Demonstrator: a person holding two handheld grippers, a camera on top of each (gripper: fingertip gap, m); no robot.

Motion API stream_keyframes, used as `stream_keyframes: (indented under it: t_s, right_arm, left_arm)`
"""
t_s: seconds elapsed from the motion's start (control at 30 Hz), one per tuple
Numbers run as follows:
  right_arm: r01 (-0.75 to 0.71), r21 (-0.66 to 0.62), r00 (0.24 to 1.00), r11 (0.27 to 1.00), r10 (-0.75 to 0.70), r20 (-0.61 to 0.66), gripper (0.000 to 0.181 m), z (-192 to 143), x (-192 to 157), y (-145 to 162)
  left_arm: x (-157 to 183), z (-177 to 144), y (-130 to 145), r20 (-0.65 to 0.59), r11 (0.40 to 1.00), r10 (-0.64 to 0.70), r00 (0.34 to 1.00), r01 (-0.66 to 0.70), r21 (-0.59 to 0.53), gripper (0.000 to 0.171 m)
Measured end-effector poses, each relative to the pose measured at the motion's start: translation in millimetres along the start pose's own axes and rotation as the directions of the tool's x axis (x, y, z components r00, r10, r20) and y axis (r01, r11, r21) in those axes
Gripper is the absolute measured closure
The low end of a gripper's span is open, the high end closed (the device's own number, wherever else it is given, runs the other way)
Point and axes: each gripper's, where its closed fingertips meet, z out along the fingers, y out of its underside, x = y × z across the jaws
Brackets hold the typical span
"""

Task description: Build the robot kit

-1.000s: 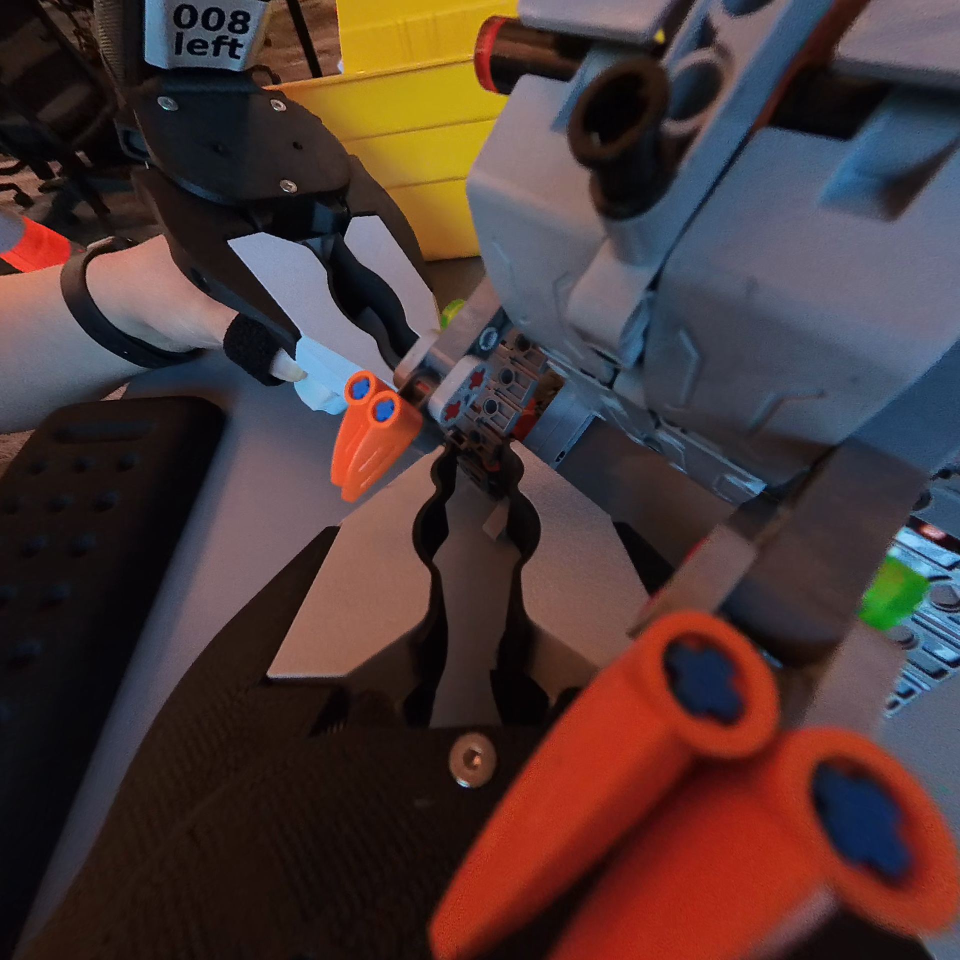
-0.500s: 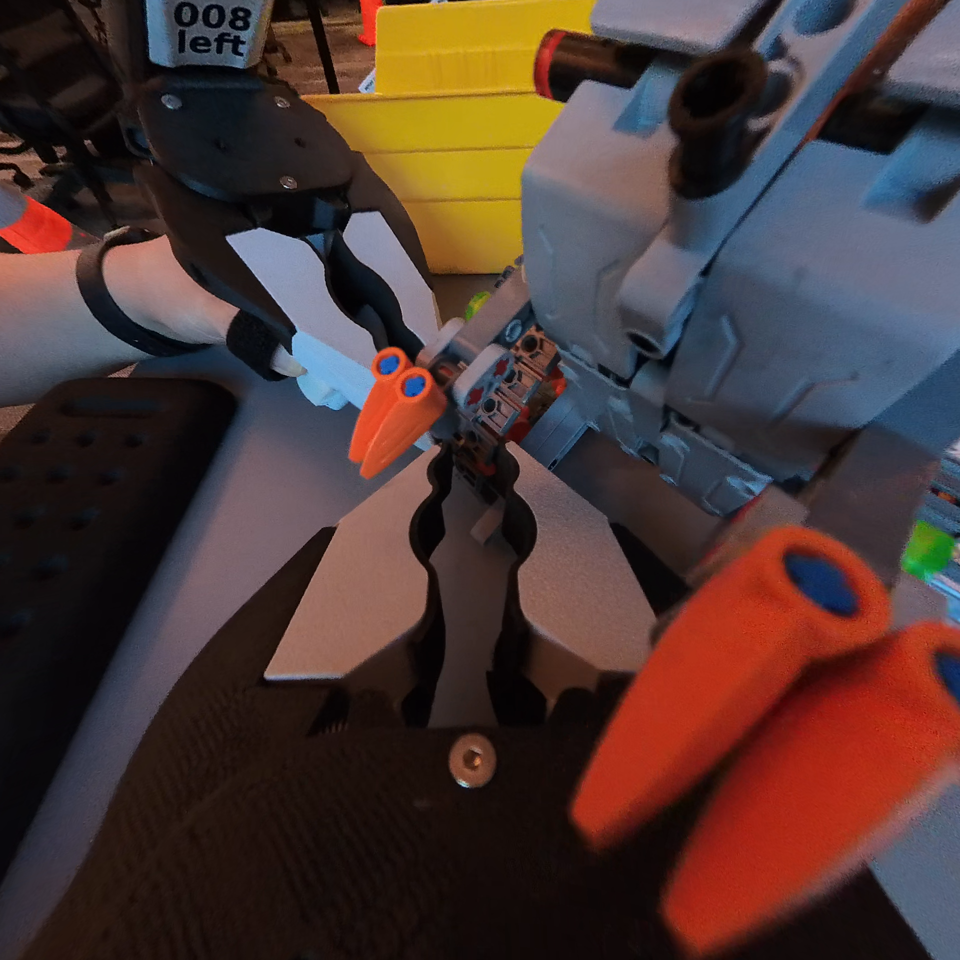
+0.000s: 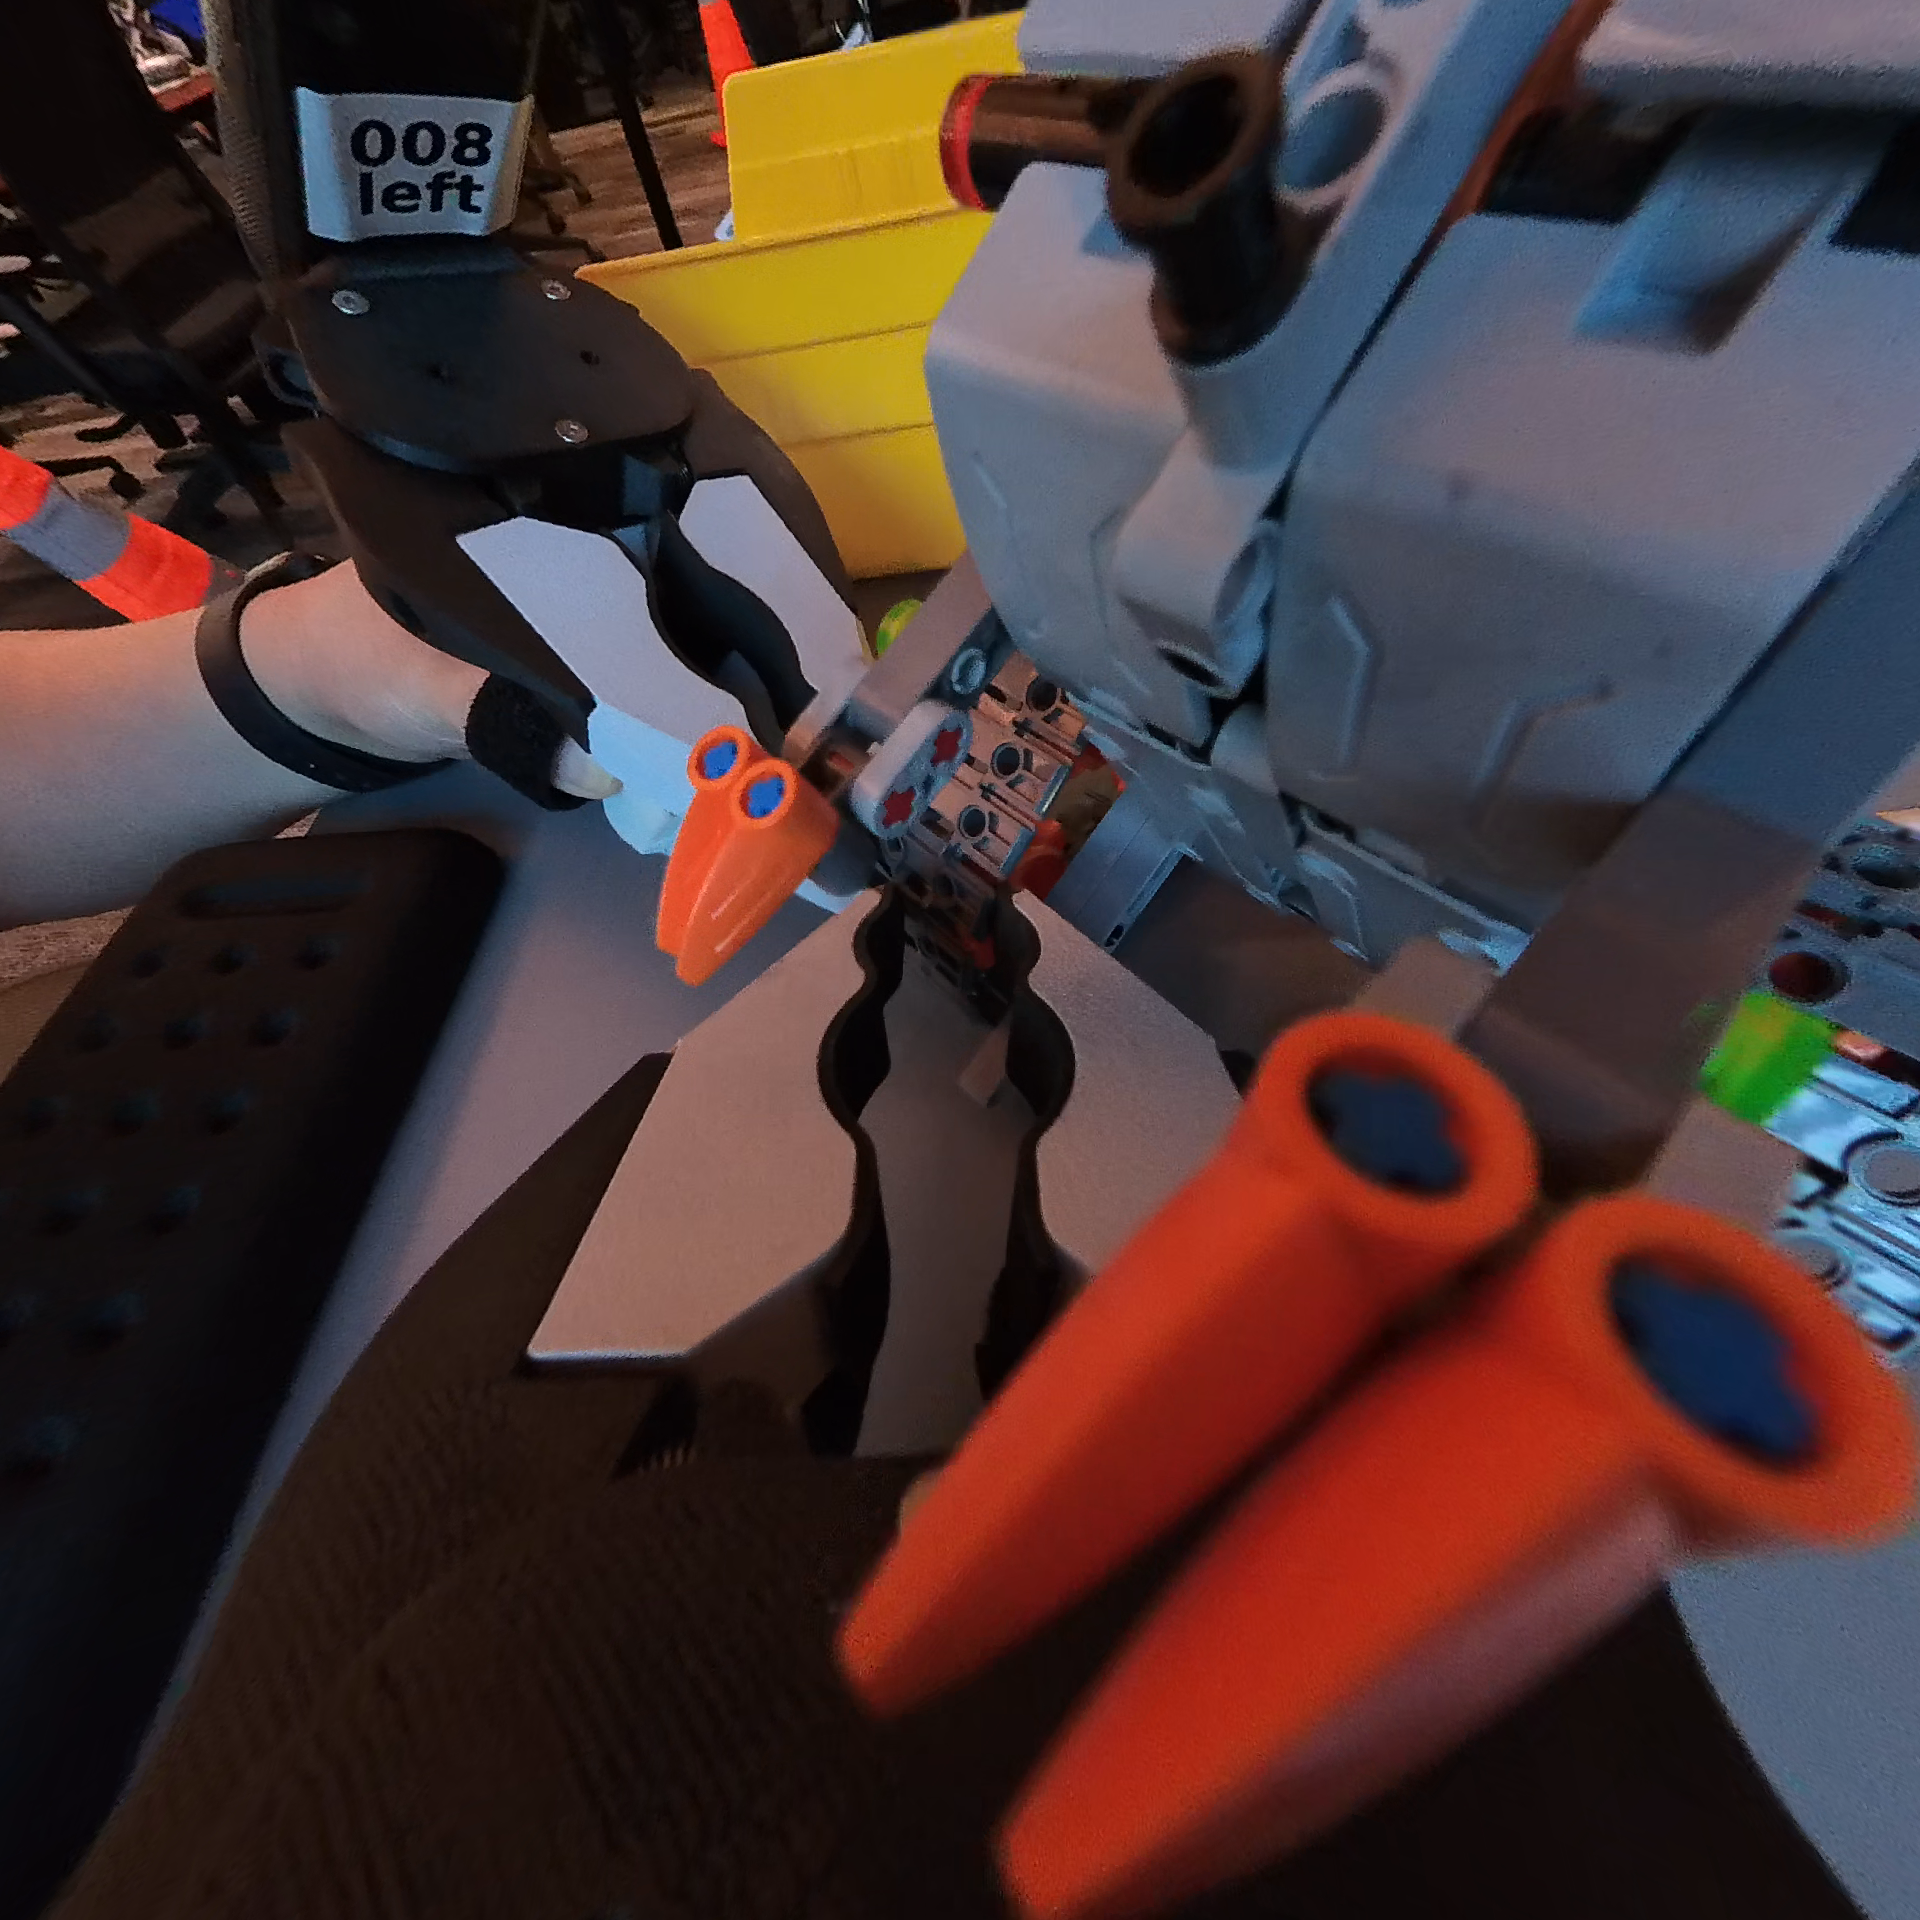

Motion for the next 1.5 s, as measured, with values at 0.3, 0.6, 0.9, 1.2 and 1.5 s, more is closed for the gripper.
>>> stream_keyframes:
  t_s: [0.3, 0.6, 0.9, 1.2, 1.5]
  right_arm:
    - [-0.015, -0.018, 1.000, 1.000, 0.016, 0.018, 0.167, -0.4, -0.8, 2.9]
    - [0.001, -0.030, 1.000, 1.000, 0.000, 0.031, 0.166, -0.4, -2.9, 4.3]
    - [0.060, -0.027, 0.998, 0.998, -0.060, -0.011, 0.168, -0.2, -2.0, 3.9]
    - [0.125, -0.055, 0.992, 0.991, -0.125, -0.006, 0.167, -1.4, -4.8, 6.9]
    - [0.071, -0.032, 0.997, 0.997, -0.072, -0.032, 0.168, 0.3, -2.1, 4.4]
  left_arm:
    - [1.1, 0.9, 2.4, 0.001, 1.000, 0.003, 1.000, -0.003, -0.015, 0.164]
    - [1.0, 1.2, 2.8, -0.003, 1.000, -0.005, 1.000, 0.005, -0.017, 0.164]
    - [0.4, 0.5, 2.6, 0.002, 1.000, -0.008, 1.000, 0.008, -0.015, 0.165]
    - [2.7, -0.3, 2.4, -0.033, 0.999, -0.046, 0.998, 0.046, -0.009, 0.165]
    - [0.0, -0.4, 2.0, -0.016, 0.998, -0.055, 0.998, 0.055, -0.005, 0.165]
